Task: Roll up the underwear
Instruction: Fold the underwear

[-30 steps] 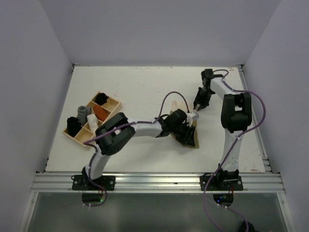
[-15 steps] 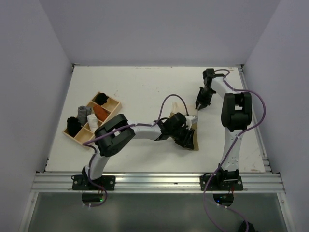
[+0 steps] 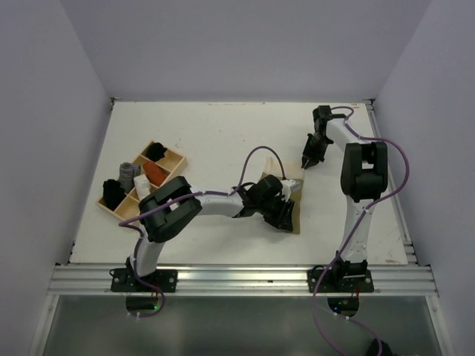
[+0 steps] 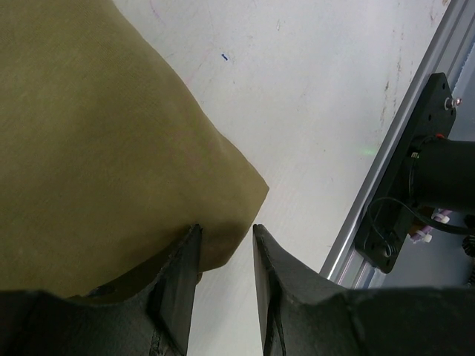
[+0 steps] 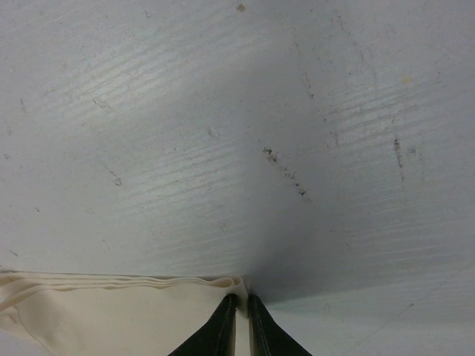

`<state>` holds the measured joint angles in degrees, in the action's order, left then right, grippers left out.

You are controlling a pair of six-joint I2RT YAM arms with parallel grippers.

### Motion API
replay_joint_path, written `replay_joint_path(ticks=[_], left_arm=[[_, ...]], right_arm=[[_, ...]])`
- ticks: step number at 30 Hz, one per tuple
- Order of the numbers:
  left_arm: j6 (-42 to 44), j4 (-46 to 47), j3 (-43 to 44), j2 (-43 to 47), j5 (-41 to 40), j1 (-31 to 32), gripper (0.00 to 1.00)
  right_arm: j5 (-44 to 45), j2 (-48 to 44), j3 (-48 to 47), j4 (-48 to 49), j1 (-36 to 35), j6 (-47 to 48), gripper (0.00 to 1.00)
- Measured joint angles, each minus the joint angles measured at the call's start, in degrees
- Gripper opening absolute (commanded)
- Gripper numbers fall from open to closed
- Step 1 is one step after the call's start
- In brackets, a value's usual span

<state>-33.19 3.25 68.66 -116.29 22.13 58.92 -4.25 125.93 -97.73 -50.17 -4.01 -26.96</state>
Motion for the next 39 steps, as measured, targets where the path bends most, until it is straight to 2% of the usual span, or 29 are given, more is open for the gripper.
replay_joint_path(ticks=[1,2,4,20,28,33,39], left_arm=[[0.00,-0.07,0.00,0.02,-0.02,0.00,0.39],[0.02,-0.17,0.00,0.07,-0.02,0.00,0.39],[0.04,-0.46,0.00,0.15,-0.04,0.00,0.39],[2.91,-3.67,-3.69,4.17,-1.77,0.00,0.40],[4.02,-12.37,-1.36,6.19,-3.45,-0.02,0.50],[4.66,-18.38,3.45,7.26,-3.85,-0.37,0.60],[6.49,-23.17,9.53,8.52,-5.18,-2.47,0.60]], right_arm=[[-0.07,-0.24,0.42,0.37,0.02,-0.02,0.13],[-0.04,-0.52,0.90,0.76,0.07,0.00,0.05],[0.07,-0.74,1.36,1.05,0.20,0.04,0.00],[0.00,-0.24,0.13,-0.02,0.28,2.32,0.00],[-1.18,-1.99,2.71,0.85,0.28,2.62,0.22],[-1.18,-4.61,4.26,-0.42,0.28,3.32,0.28],[-1.27,-10.38,8.52,-1.16,0.28,3.74,0.30]])
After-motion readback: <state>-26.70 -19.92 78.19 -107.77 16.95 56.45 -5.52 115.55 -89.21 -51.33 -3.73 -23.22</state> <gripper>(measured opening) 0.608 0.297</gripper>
